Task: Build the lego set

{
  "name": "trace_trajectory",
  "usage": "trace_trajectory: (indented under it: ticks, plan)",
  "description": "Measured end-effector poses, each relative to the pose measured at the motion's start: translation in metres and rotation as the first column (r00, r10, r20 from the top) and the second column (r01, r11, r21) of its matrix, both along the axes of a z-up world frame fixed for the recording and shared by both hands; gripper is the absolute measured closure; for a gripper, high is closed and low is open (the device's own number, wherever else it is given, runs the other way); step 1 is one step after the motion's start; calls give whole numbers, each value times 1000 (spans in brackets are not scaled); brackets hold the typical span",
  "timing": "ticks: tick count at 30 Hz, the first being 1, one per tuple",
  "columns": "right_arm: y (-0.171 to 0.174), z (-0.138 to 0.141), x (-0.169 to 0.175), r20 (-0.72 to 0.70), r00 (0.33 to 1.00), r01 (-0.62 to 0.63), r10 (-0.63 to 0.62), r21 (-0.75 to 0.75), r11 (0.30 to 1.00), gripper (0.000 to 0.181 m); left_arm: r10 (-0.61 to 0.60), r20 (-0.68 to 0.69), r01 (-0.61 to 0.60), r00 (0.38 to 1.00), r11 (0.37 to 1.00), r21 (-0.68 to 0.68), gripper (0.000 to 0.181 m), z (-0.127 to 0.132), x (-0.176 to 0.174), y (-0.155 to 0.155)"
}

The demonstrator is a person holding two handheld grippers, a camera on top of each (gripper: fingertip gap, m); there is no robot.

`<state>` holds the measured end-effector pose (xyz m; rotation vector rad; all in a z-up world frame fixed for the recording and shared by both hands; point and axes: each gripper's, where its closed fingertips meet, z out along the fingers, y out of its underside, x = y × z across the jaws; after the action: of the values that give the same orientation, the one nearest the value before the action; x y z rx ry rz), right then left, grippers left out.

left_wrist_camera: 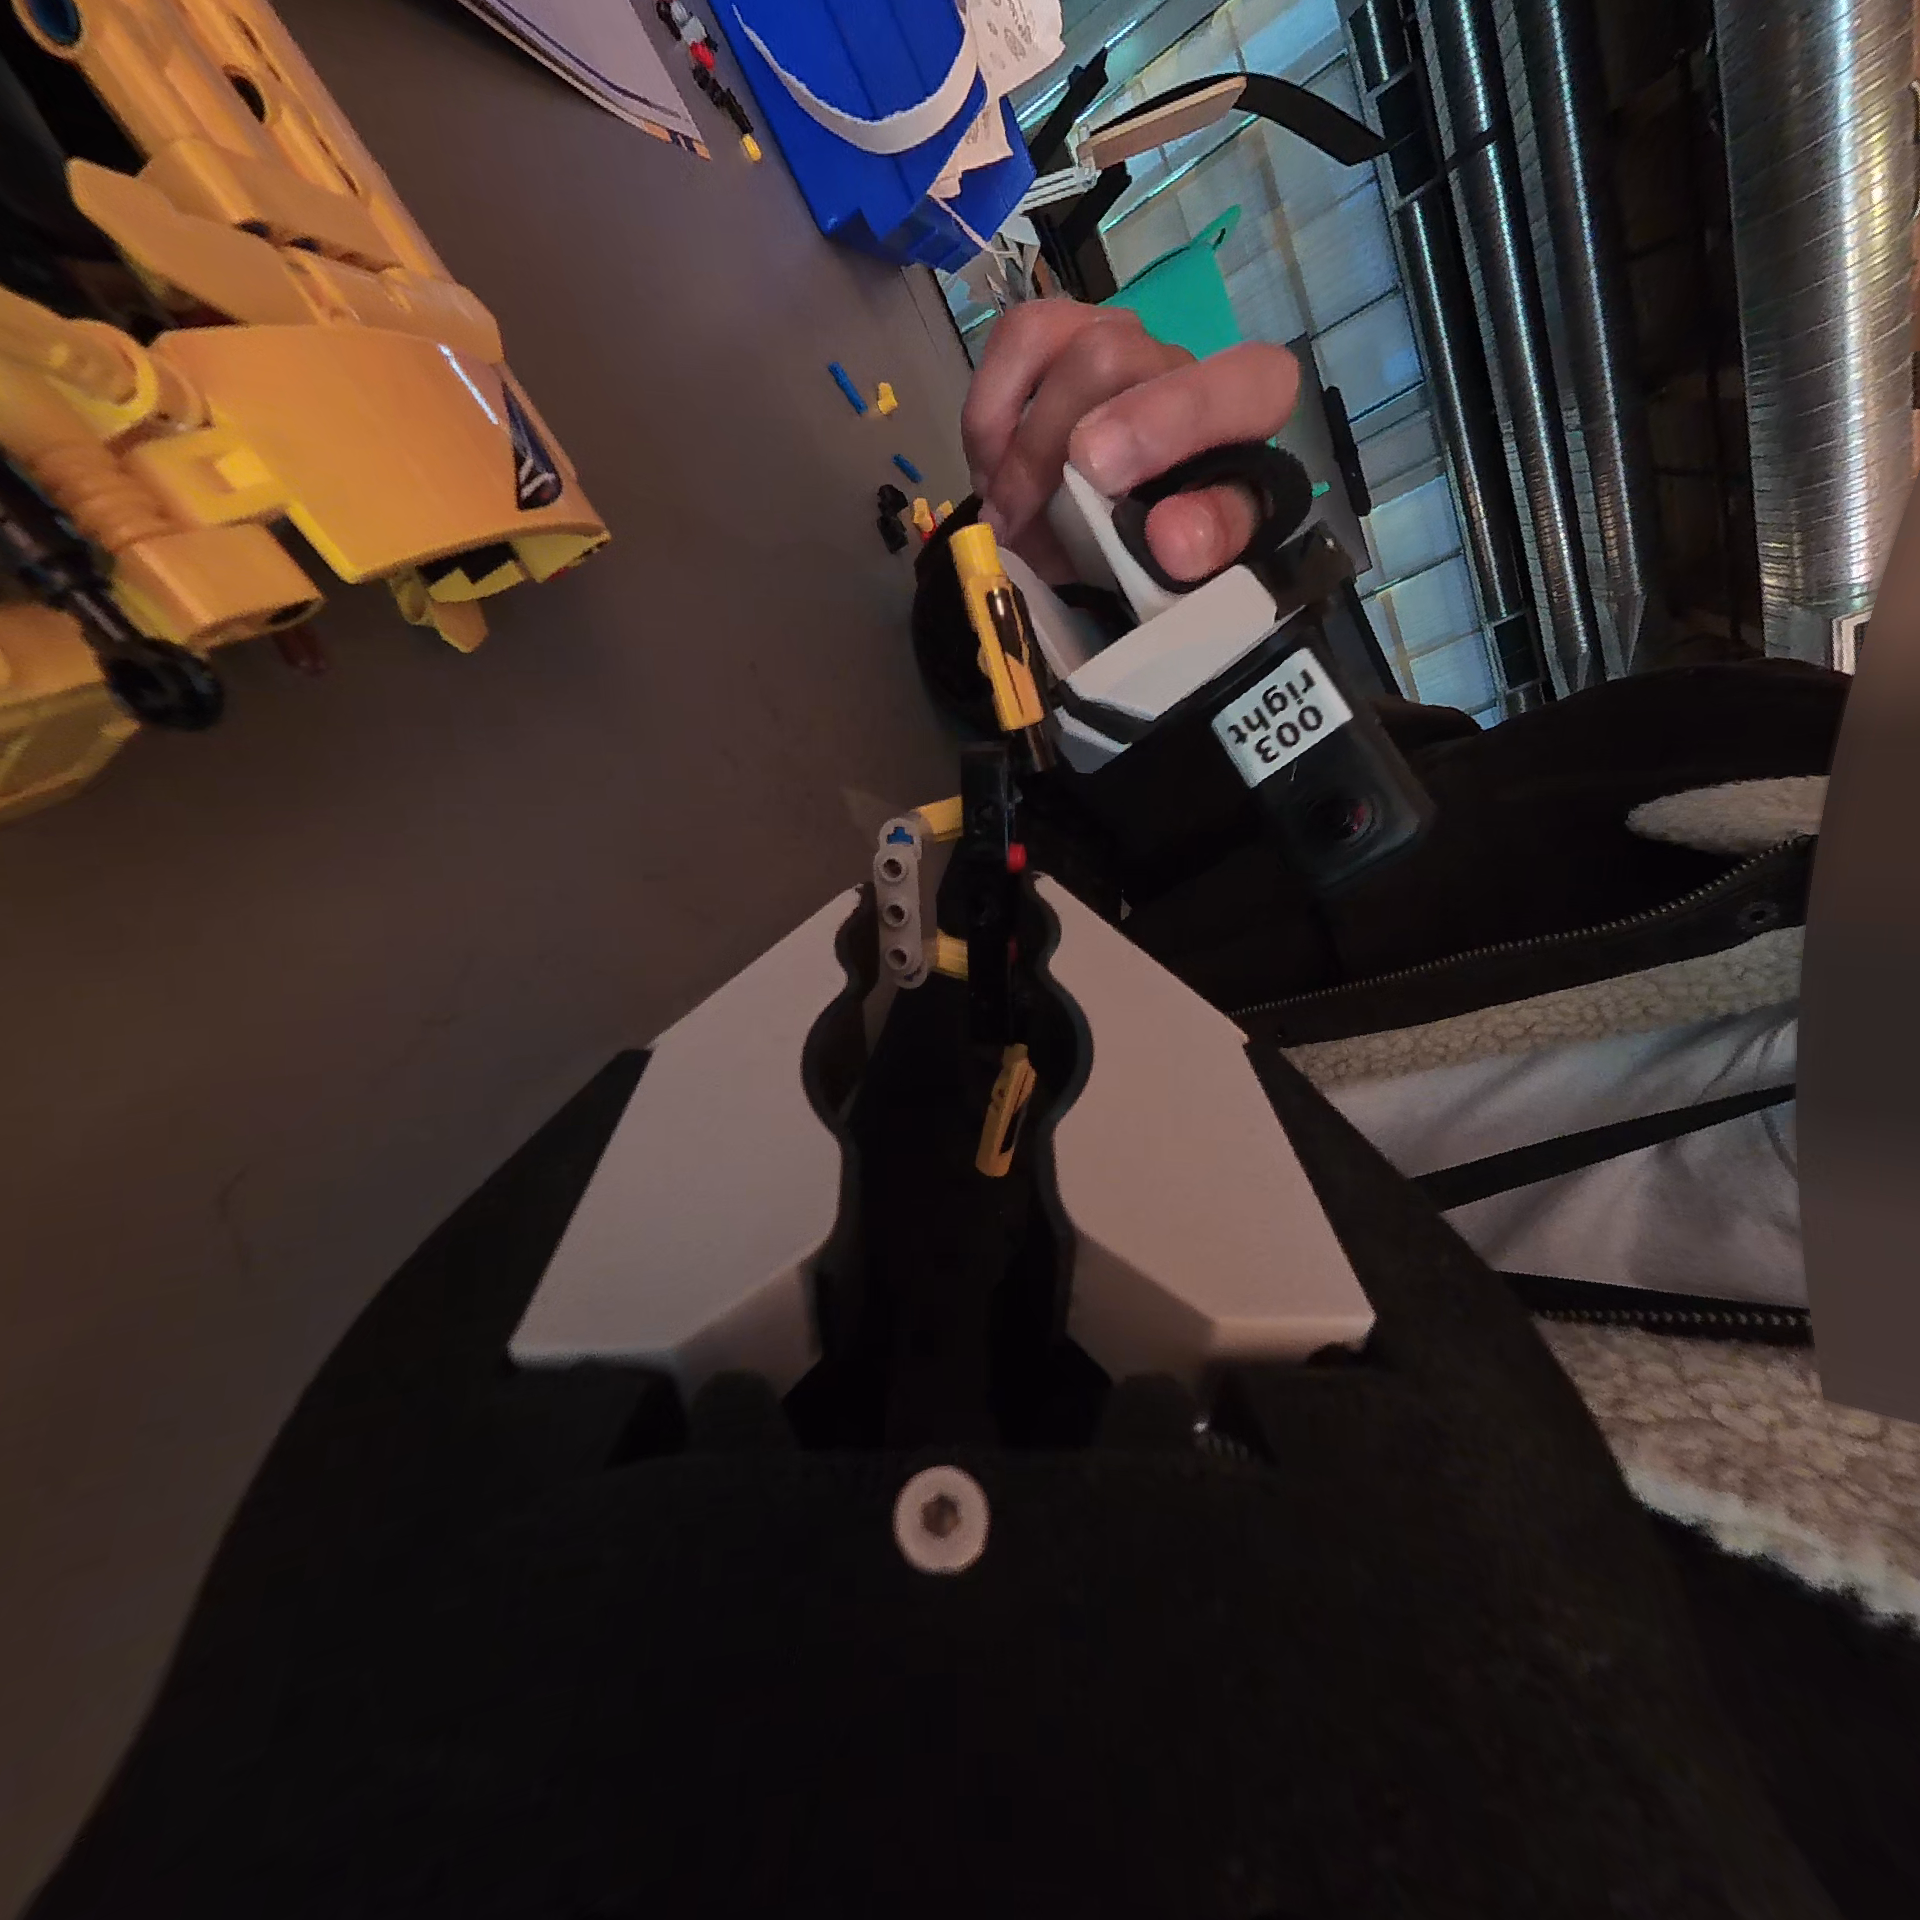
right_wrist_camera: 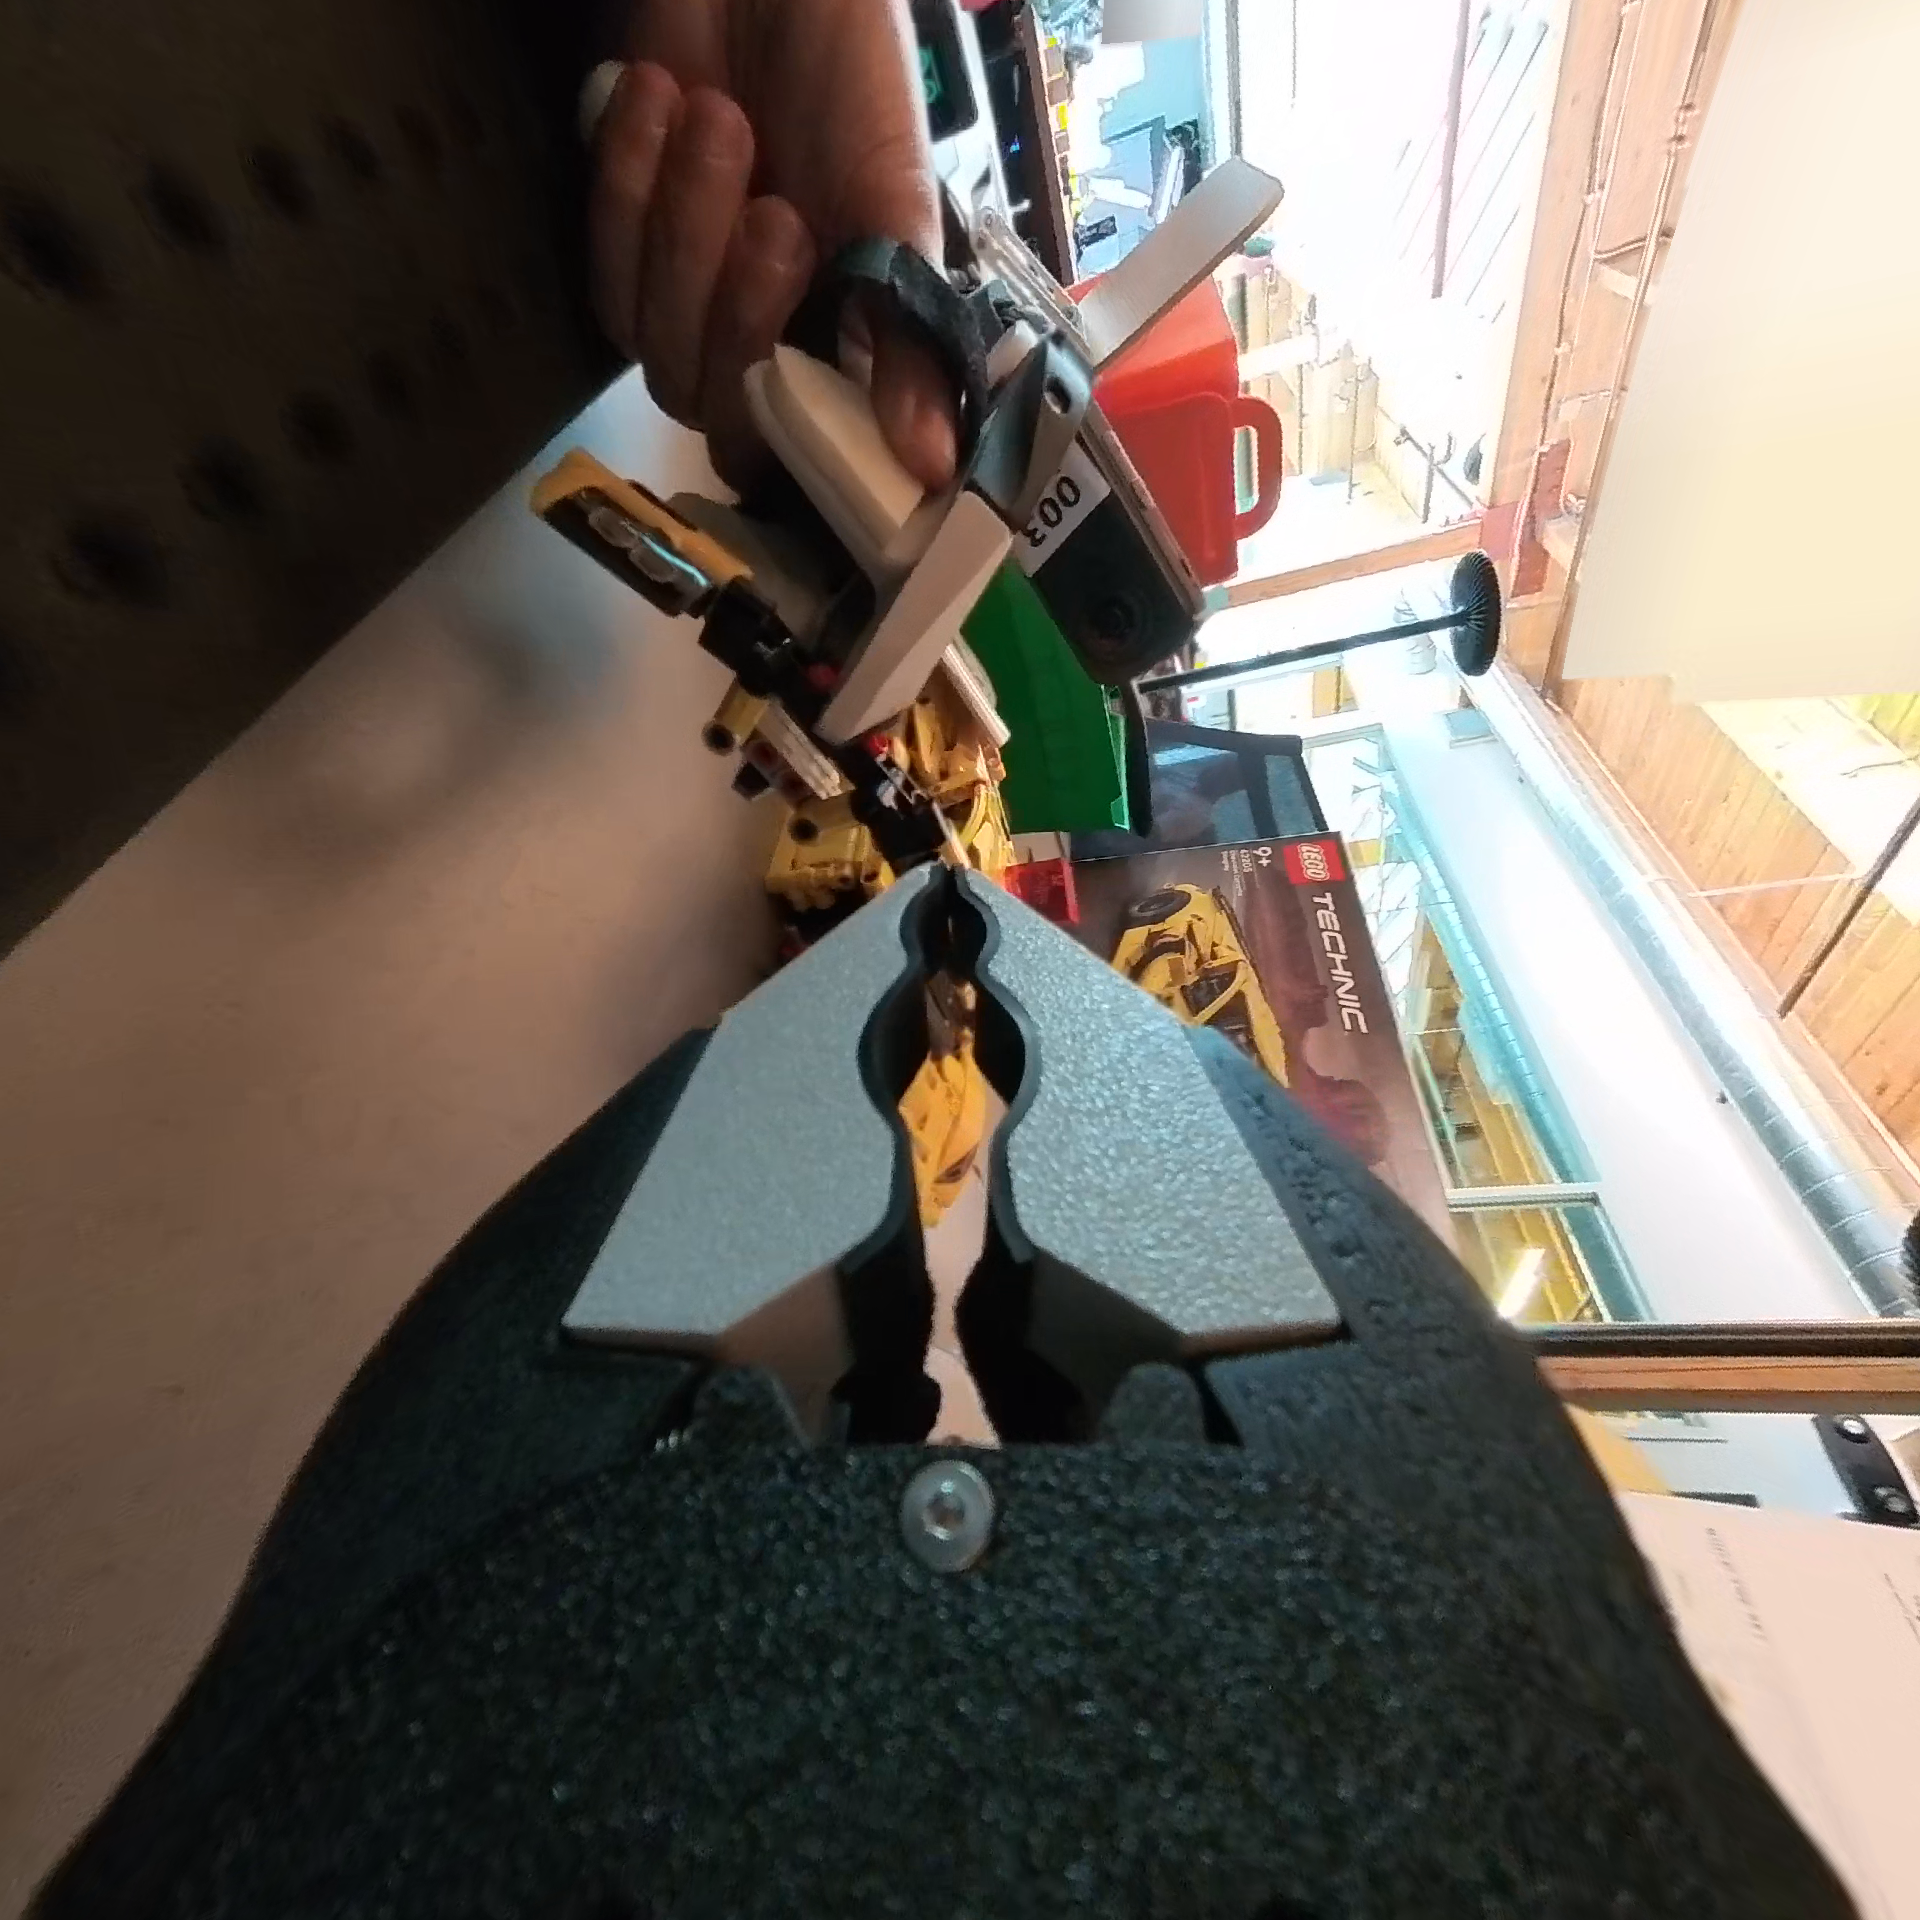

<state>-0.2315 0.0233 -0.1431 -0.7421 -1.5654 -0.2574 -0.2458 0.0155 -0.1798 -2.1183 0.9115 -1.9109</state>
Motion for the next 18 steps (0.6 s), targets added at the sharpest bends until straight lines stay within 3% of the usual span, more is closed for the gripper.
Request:
trace_trajectory:
  ticks: [10, 18]
  plan:
    - [2, -4, 0, -25, 1000, 10, -13, -108, 994, 181, 13, -16, -12, 1000, 1000, 19, 157, -2, 0, 1]
    - [3, -10, 1, -73, 997, 10, -38, -356, 935, 181, 11, -36, -10, 999, 1000, 21, 156, -5, 0, 1]
